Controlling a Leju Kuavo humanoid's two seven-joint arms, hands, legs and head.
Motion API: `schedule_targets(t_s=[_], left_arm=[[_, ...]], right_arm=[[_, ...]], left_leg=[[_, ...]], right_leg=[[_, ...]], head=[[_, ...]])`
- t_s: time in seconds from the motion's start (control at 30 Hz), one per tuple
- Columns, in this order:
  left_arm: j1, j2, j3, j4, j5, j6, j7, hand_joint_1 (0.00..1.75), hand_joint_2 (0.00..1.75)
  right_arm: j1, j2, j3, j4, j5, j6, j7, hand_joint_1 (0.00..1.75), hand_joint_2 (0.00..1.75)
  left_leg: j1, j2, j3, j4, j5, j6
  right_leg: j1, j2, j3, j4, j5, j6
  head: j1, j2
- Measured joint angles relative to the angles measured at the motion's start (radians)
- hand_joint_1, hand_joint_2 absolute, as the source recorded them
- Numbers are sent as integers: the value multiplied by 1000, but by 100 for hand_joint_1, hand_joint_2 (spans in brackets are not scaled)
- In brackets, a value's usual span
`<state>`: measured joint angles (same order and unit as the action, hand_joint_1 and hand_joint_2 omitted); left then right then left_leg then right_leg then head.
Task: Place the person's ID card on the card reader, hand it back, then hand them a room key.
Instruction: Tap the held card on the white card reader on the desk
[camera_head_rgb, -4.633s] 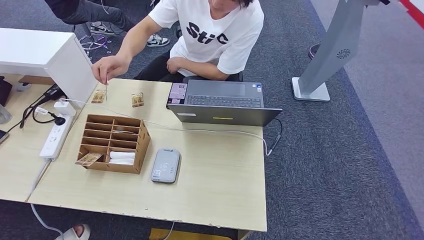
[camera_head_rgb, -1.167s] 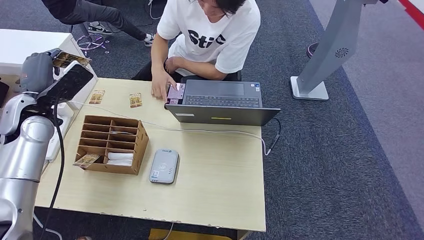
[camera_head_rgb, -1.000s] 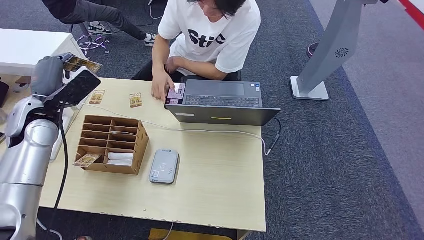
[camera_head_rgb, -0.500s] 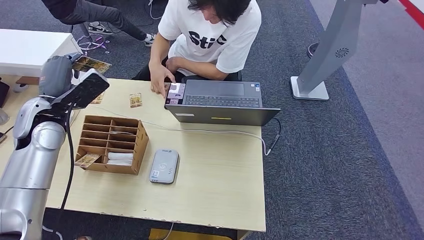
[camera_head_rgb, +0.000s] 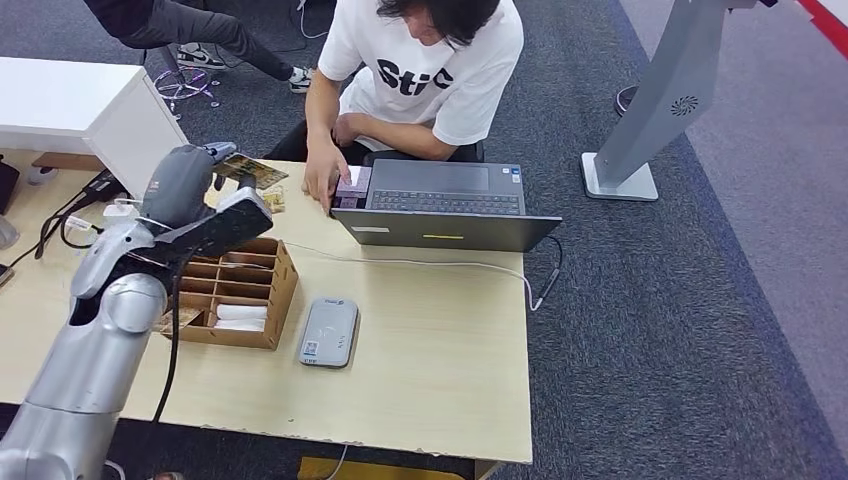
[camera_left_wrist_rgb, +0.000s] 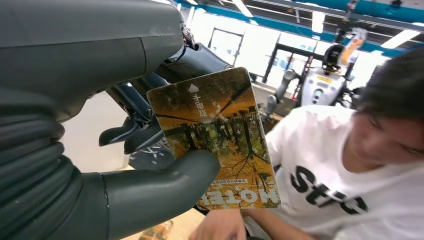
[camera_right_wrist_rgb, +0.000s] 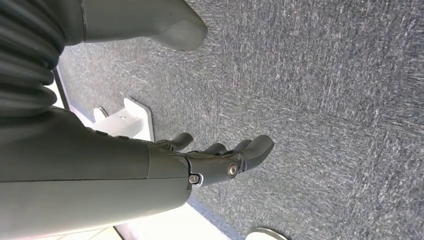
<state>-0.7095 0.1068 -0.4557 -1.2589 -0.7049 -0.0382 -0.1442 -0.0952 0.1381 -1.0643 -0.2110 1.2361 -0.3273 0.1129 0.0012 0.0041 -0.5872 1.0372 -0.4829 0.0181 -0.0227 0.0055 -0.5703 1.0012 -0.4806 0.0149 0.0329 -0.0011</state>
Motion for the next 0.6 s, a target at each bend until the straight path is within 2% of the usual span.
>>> schedule_targets(t_s=[0.37,0.6], left_arm=[[42,22,-106,-74,35,-55,-3,175,175],[76,85,-215,-135,94,-108,-11,175,175]], right_arm=[[2,0,-2,0,-4,0,-5,0,175],[2,0,-8,0,-5,-1,-8,0,175]], left_leg=[[0,0,0,0,0,0],[0,0,0,0,0,0]], right_leg=[[1,0,0,0,0,0],[0,0,0,0,0,0]], head=[[0,0],[0,0]])
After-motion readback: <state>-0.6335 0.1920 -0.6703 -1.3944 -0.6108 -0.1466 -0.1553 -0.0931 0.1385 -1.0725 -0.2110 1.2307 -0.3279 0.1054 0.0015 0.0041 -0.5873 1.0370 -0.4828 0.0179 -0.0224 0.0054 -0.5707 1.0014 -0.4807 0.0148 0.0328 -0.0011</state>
